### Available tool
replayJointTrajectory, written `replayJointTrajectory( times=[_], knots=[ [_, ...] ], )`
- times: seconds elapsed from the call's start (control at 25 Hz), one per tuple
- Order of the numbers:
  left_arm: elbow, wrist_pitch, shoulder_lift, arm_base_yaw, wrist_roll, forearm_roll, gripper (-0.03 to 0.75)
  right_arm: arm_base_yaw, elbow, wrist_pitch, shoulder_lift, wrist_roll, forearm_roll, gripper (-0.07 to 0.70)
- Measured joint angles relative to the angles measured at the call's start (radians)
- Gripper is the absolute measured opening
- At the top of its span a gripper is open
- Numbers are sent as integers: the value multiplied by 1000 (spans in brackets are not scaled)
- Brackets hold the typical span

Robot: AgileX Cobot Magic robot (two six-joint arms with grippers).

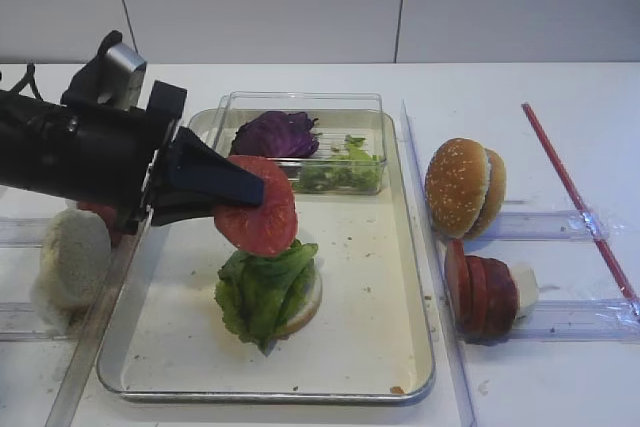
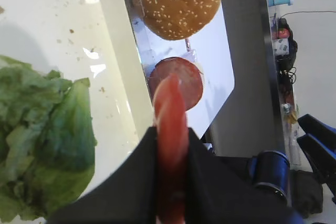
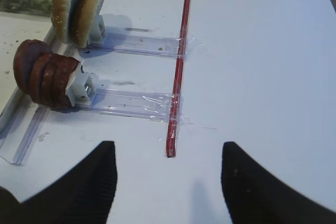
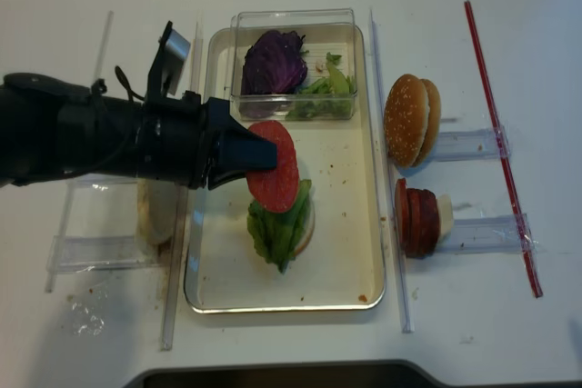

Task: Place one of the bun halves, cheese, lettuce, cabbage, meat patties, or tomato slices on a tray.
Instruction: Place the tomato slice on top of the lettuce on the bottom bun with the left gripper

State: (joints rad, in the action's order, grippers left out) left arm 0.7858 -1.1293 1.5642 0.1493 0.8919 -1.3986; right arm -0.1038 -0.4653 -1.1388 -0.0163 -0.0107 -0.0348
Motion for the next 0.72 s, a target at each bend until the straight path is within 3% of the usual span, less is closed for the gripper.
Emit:
replayJointTrajectory(
  times=[0.32, 0.72],
  knots=[
    [0, -21, 117, 0, 44, -55, 49, 0, 0, 0, 0, 0, 0, 454],
    [0, -23, 130, 0, 35, -21, 49, 0, 0, 0, 0, 0, 0, 454]
  ],
)
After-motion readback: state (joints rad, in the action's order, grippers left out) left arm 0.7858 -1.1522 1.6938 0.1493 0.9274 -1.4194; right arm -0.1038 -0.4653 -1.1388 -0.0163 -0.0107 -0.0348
